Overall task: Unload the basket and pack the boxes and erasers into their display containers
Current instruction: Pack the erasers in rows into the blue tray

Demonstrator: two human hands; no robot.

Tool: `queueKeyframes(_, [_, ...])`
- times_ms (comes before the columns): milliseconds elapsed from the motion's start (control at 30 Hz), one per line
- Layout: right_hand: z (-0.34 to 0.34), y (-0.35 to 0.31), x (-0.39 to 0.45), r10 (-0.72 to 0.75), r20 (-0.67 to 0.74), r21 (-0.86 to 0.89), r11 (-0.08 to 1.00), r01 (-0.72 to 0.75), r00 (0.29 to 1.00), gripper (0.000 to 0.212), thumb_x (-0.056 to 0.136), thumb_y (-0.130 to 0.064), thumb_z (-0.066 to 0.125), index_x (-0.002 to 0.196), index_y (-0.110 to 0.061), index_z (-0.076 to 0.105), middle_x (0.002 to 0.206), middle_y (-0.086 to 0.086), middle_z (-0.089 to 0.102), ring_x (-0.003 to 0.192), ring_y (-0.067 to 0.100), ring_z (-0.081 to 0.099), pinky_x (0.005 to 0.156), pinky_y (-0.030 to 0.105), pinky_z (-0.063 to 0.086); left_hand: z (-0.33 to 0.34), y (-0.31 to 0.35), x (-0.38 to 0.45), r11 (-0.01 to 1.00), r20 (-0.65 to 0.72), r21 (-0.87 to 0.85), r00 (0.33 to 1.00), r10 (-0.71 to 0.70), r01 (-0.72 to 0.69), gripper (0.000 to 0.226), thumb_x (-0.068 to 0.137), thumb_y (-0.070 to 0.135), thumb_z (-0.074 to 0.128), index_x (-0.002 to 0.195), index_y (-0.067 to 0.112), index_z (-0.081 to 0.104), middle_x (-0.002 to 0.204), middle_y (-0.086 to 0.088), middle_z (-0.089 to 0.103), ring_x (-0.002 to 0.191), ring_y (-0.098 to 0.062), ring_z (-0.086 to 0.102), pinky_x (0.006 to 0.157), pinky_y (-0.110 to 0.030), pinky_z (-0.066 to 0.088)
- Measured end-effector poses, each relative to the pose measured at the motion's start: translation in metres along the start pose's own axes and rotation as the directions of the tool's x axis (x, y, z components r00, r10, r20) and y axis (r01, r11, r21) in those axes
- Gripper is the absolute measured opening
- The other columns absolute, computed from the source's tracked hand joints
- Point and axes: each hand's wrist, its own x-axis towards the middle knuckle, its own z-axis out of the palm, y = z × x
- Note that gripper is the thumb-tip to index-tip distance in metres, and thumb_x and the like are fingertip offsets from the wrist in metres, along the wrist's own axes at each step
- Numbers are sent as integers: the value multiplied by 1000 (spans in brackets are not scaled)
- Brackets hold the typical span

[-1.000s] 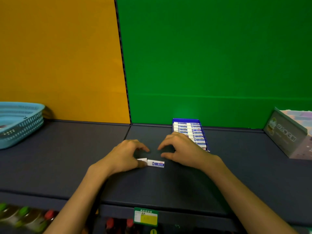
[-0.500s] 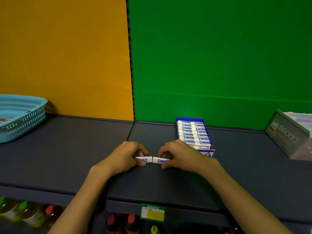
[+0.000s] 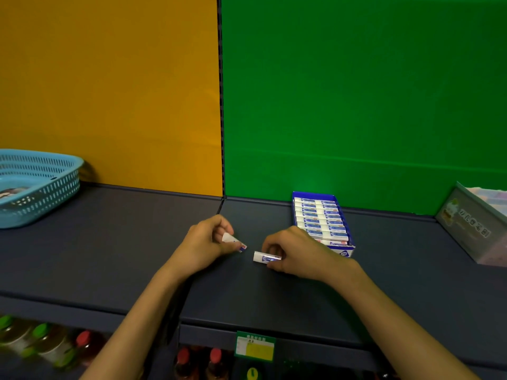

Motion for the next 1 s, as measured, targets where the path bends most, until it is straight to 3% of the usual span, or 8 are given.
queueKeyframes(200, [-1,1,2,-16,-11,-73,997,15,1000,23,89,-27,69,111,-24,71,100,-7,62,87,8,57,78,29,51,2,-15,-3,978,-52,200,996,69,-58,30,72,30,88,83,20,62,77,5,67,72,-3,60,58,-13,45])
queueKeyframes(367, [1,0,5,-18,-22,-103,995,16,1000,25,89,-27,67,113,-22,71,103,-4,66,89,9,59,80,30,52,3,-16,2,946,6,306,994,110,-106,28,70,29,90,84,24,66,79,9,68,74,-2,61,63,-16,47])
queueKeyframes(500, [-1,0,5,1,-55,-97,995,-6,998,22,85,-30,68,105,-22,70,97,-4,65,84,11,59,77,35,54,4,-13,7,890,57,426,987,149,-159,26,78,33,83,99,25,69,94,10,60,84,-7,58,75,-26,50])
queueKeyframes(667, [-13,2,2,0,-149,-94,995,-14,989,21,84,-31,65,102,-23,68,96,-7,56,84,10,53,75,33,50,13,-6,10,777,88,585,970,225,-233,26,94,41,63,118,29,64,104,6,54,94,-17,57,79,-35,50])
queueKeyframes(767, [-23,12,-4,29,-207,-149,987,-60,978,23,82,-33,63,103,-25,68,97,-7,59,90,14,54,77,37,49,21,1,13,749,32,598,942,333,-285,26,97,41,59,115,24,65,101,3,58,93,-19,56,77,-35,47])
queueKeyframes(867, [-36,27,-14,79,-245,-149,982,-118,966,23,81,-32,63,101,-25,70,97,-6,63,92,17,55,78,37,49,29,15,16,784,-30,519,909,415,-340,26,98,35,58,120,21,64,104,1,62,96,-18,55,80,-37,48])
queueKeyframes(1000, [-52,52,-28,177,-236,-156,964,-217,955,17,80,-36,66,94,-27,68,97,-7,65,87,17,59,75,37,52,45,43,23,802,4,414,882,472,-431,23,99,33,57,119,22,62,106,4,65,94,-13,50,80,-31,44])
